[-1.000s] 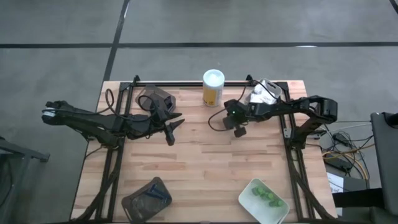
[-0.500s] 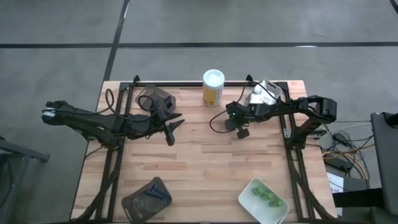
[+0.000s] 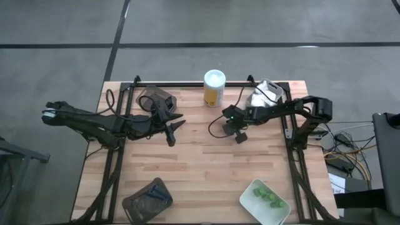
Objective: Pick & Place Travel size toiletries
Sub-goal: Put the blue razor into the bottom black bin
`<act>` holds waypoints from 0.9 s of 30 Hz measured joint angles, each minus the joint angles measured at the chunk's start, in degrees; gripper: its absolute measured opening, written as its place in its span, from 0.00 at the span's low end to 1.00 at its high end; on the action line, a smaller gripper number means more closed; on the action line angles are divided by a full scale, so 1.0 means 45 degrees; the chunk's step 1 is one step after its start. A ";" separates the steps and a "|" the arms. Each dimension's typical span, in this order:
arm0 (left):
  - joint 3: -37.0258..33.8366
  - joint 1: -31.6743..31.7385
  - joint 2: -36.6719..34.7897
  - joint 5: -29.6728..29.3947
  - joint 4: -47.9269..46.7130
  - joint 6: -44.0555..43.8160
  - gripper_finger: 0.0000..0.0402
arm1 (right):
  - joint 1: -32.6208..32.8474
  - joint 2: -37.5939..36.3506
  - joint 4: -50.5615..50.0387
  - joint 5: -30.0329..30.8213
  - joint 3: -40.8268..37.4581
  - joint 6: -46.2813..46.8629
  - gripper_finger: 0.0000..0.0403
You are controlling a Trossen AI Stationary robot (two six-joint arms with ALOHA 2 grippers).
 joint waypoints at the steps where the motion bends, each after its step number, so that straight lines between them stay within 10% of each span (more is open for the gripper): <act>1: 0.0000 0.0000 -0.0002 0.0030 0.0000 -0.0034 0.32 | 0.0098 0.0191 0.0128 0.0004 0.0103 0.0052 0.02; 27: 0.0000 0.0000 -0.0002 0.0102 0.0024 -0.0214 0.32 | 0.3028 0.5574 0.0128 -0.0194 0.7501 0.0779 0.02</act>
